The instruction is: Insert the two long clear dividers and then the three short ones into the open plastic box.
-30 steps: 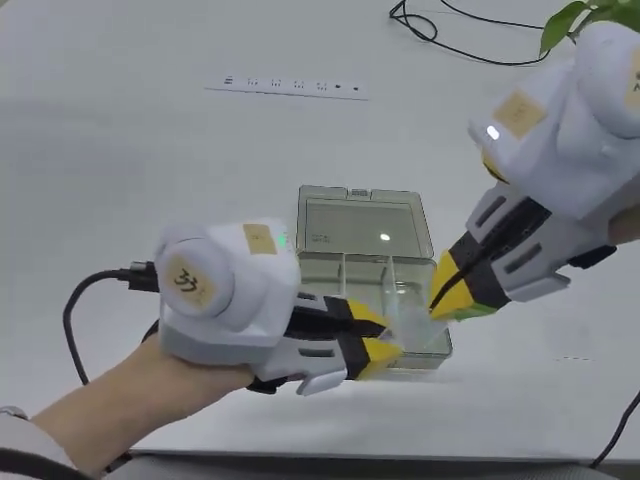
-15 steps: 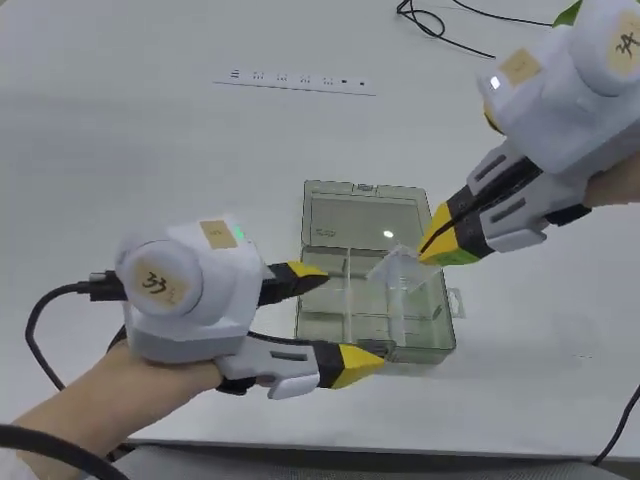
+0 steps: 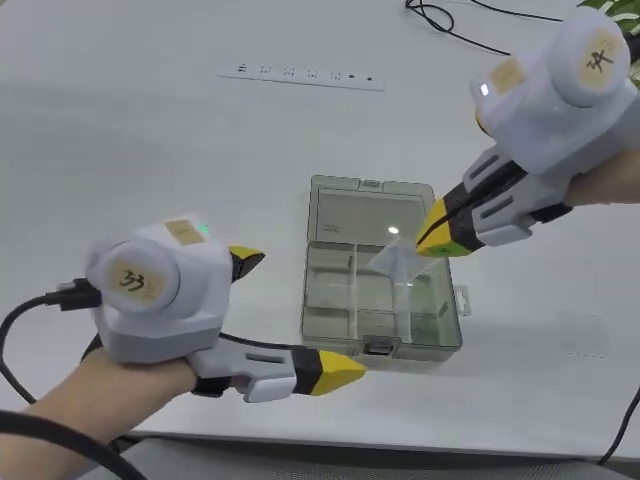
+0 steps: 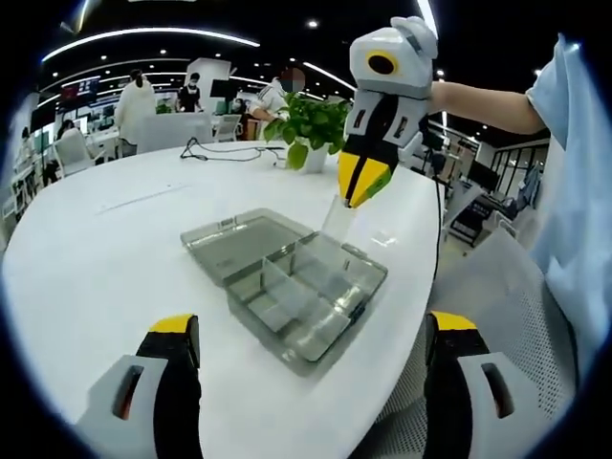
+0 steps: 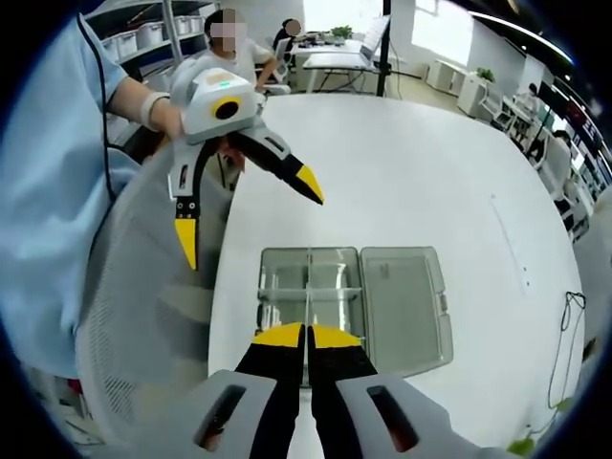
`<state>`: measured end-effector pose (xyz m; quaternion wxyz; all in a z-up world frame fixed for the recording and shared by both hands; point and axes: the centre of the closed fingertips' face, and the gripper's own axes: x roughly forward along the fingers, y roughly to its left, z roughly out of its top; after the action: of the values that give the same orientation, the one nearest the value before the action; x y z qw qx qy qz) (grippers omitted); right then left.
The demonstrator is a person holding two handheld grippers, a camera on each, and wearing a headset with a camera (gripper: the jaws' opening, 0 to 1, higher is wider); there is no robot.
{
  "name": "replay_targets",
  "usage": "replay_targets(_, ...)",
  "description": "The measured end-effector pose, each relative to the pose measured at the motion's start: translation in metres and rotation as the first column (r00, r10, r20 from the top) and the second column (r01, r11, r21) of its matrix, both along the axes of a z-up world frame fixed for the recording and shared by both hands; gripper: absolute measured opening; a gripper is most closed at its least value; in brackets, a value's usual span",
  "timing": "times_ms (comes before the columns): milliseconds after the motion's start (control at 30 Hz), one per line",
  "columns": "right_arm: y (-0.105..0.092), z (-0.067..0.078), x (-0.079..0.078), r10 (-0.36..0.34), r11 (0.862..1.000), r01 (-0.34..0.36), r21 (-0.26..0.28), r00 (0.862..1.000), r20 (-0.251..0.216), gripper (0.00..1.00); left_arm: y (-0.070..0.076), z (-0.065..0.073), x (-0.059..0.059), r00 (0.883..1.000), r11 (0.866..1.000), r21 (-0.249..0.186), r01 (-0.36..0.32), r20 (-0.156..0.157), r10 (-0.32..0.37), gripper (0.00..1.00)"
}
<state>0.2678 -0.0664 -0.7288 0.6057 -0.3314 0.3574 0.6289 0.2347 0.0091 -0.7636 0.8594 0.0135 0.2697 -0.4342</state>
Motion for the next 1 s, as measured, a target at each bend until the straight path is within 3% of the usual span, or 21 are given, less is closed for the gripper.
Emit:
replay_targets(900,-0.005,-0.025,0.006,0.018,0.999,-0.018,-0.03,1.0,-0.001,0.02,0.01,-0.004,-0.003,0.999,1.0,-0.004,-0.031,-0.013,0.031,0.97)
replay_targets(933,-0.002,-0.024,0.006,-0.002,1.0,0.002,-0.012,1.0,-0.012,0.02,0.01,-0.004,-0.003,0.999,1.0,-0.006,-0.03,-0.015,0.03,0.96)
replay_targets(1000,-0.004,-0.025,0.007,0.016,1.0,-0.015,-0.025,1.0,0.006,0.02,0.01,-0.004,-0.003,0.999,1.0,-0.006,-0.031,-0.014,0.031,0.96)
